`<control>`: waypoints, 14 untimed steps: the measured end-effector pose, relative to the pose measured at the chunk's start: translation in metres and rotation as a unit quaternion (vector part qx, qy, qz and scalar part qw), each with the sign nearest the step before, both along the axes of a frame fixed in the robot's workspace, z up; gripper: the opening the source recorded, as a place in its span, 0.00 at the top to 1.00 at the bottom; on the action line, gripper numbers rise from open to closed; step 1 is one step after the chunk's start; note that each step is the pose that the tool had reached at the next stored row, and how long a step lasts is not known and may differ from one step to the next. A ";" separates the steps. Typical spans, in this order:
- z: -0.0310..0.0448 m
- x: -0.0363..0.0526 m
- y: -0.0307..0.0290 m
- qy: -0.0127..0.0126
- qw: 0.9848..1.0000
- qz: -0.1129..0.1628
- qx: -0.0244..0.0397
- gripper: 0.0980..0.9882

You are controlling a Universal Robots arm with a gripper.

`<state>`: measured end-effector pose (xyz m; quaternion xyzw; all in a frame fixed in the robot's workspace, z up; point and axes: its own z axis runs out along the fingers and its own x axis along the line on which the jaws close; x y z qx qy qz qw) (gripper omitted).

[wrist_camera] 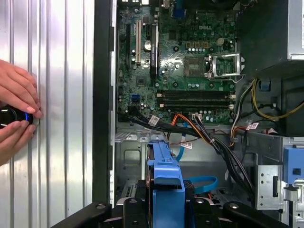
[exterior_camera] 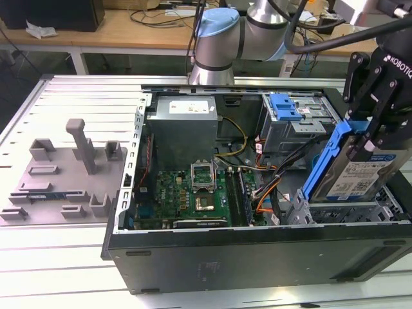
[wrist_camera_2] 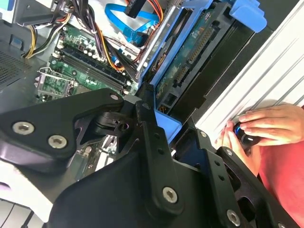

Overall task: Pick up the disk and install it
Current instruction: 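Insert the disk into the insertion slot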

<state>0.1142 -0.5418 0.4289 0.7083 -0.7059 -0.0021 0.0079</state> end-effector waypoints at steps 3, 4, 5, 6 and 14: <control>-0.0040 0.0000 -0.0002 0.000 1.000 0.000 0.000 0.70; -0.0053 0.0000 -0.0002 0.000 1.000 0.000 0.000 0.70; -0.0066 0.0000 -0.0003 0.000 1.000 0.000 0.000 0.70; -0.0086 0.0000 -0.0004 0.000 1.000 0.000 0.000 0.70; -0.0230 0.0000 -0.0022 0.000 1.000 0.000 0.000 0.70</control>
